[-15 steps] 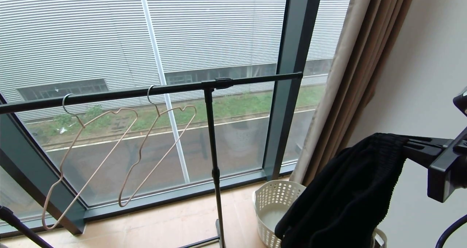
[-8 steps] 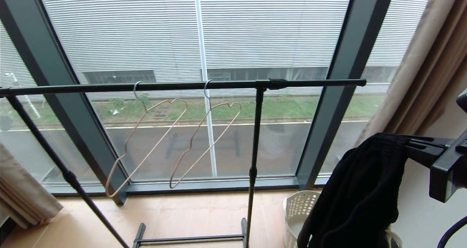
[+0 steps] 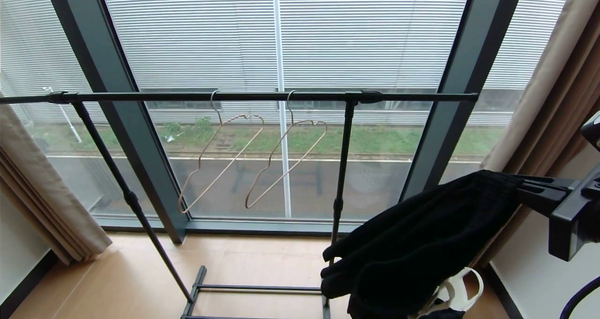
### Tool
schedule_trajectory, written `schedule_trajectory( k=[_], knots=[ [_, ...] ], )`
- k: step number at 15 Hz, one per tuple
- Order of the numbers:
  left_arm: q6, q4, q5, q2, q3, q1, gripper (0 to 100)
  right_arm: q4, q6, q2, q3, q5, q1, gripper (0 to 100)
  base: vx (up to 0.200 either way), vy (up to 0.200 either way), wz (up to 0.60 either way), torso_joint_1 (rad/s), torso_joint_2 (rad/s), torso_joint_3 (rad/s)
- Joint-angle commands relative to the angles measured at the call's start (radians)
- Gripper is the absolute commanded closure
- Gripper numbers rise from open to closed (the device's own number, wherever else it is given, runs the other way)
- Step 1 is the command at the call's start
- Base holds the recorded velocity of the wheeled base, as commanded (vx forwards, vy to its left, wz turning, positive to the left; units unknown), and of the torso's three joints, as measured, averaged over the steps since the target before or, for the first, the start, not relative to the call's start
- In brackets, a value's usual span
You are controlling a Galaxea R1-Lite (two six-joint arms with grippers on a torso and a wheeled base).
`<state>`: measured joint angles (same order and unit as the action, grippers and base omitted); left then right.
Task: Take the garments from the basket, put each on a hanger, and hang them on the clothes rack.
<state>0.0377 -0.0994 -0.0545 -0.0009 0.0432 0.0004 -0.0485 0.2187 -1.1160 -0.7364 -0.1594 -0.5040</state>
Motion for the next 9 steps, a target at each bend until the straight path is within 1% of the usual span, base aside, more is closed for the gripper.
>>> schedule_trajectory(
  k=[1, 8, 9],
  knots=[
    [0.001, 0.0, -0.001, 0.001, 0.0, 0.0, 0, -0.002, 0.001, -0.001, 0.0, 0.0, -0.001, 100, 0.0, 0.2, 0.0, 0.002, 0.0, -0.002],
    [-0.001, 0.0, -0.001, 0.001, 0.0, 0.0, 0, -0.002, 0.001, 0.002, 0.0, 0.0, -0.001, 100, 0.0, 0.2, 0.0, 0.007, 0.0, 0.004],
    [-0.001, 0.0, -0.001, 0.001, 0.0, 0.0, 0, -0.002, 0.001, 0.002, 0.0, 0.0, -0.001, 100, 0.0, 0.0, 0.0, 0.0, 0.0, 0.0]
  ],
)
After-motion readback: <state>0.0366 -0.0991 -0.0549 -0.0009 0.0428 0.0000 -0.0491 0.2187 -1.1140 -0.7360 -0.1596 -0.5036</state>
